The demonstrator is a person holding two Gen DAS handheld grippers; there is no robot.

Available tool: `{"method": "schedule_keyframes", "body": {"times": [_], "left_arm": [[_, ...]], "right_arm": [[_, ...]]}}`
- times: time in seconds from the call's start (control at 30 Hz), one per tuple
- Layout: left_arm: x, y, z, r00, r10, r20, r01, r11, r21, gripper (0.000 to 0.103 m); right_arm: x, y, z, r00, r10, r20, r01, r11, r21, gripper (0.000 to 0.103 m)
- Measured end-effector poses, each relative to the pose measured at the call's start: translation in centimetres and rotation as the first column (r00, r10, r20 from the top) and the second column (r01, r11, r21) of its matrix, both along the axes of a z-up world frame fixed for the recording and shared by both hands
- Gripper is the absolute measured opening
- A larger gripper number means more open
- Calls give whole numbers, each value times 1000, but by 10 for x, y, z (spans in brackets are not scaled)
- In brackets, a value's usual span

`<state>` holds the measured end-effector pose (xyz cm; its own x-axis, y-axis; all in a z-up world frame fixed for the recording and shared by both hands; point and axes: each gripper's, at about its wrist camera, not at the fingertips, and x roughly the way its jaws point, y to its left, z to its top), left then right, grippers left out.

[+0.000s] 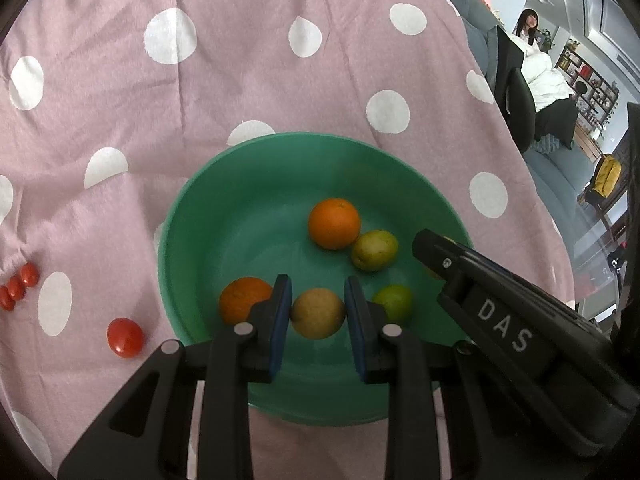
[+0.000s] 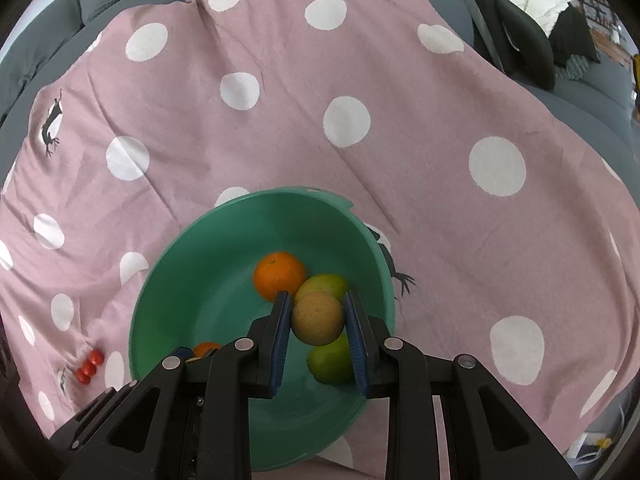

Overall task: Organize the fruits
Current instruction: 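Carry both held tan fruits over the green bowl with both tools, then open both tools to drop the tan fruits into the green bowl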

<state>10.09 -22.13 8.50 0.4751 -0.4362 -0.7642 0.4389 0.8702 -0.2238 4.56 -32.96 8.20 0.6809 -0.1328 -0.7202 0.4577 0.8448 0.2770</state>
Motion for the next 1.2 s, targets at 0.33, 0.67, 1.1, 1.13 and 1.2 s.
{"method": "schedule_keyframes", "body": {"times": [0.33, 0.67, 1.1, 1.13, 1.2], "left_arm": [[2, -1, -4, 1000, -2, -12, 2, 1000, 3, 27], [4, -2, -7, 1000, -2, -25, 2, 1000, 3, 27], [3, -3, -10, 1000, 2, -24, -2, 1000, 14, 27], [3, -3, -10, 1000, 2, -24, -2, 1000, 14, 27], [3, -4, -10, 1000, 1, -24, -1, 1000, 16, 27]], "right_arm": [[2, 0, -3, 1000, 6, -11, -6, 1000, -3, 29], [5, 1, -6, 999, 20, -28, -20, 1000, -6, 29], [7, 3, -7, 999, 26, -41, -26, 1000, -15, 29], [7, 3, -8, 999, 26, -41, -27, 1000, -16, 29], [7, 3, -7, 999, 26, -43, -27, 1000, -16, 29]]}}
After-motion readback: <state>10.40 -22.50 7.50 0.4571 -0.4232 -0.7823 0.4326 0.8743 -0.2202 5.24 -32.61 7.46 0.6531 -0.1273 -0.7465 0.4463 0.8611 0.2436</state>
